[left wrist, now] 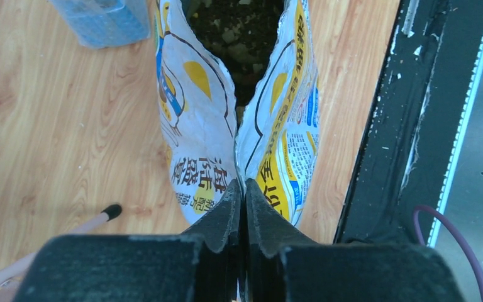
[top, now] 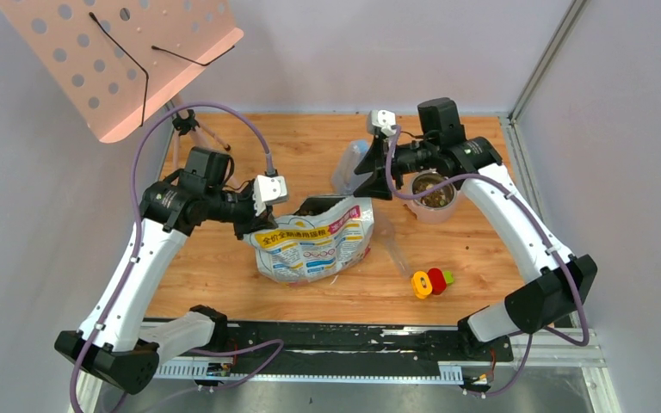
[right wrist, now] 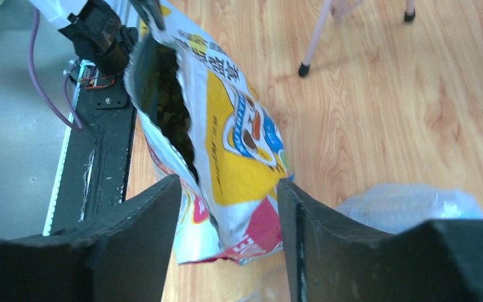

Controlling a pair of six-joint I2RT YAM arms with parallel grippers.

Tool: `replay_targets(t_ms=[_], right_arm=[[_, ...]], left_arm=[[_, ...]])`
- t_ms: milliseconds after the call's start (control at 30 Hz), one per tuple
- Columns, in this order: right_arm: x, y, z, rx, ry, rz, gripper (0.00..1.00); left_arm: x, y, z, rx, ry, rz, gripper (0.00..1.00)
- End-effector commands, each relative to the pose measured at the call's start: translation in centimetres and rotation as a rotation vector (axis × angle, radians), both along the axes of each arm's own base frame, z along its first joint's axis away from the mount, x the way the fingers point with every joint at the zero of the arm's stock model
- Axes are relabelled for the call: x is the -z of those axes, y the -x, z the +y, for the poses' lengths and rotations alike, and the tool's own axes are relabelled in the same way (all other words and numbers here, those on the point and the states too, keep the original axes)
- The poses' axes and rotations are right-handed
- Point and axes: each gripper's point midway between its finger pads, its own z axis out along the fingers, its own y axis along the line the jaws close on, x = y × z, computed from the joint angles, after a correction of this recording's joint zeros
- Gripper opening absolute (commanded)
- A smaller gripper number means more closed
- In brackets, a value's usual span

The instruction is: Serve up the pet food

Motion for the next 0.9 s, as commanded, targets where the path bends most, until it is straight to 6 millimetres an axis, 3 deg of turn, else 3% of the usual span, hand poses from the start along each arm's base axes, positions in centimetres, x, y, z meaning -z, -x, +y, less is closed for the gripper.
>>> replay_targets(t_ms=[0,233,533,633,767,867], right_arm=[[-2.2,1.9,3.2,-0.155,-0.051,-0.104,0.61],[-1.5,4.2,7.0,-0.324,-0.046,-0.071,0.68],[-1.5,5.0,7.1,-0.376,-0.034,-0.061,0.74],[-1.1,5.3,7.8,-0.402,-0.032,-0.07,0.75],[-0.4,4.6,9.1,-0.401,-0.017,-0.121,0.75],[0.0,3.7,10.1,-0.383,-0.024,-0.143,0.74]], left_arm=[[-2.3,0.0,-0.7,0.044,0.047,-0.062,0.04],[-3.4,-0.8,-0.8,0.013,0.054,-0.08,0.0],[-4.7,-2.6,-0.5,-0.047,0.046,-0.13,0.01],[-6.2,-3.2,-1.1,-0.064,0.089,-0.144,0.02],[-8.5,-3.2,-2.1,-0.028,0.15,-0.179,0.04],[-8.9,-2.6,-2.2,0.016,0.154,-0.201,0.04]])
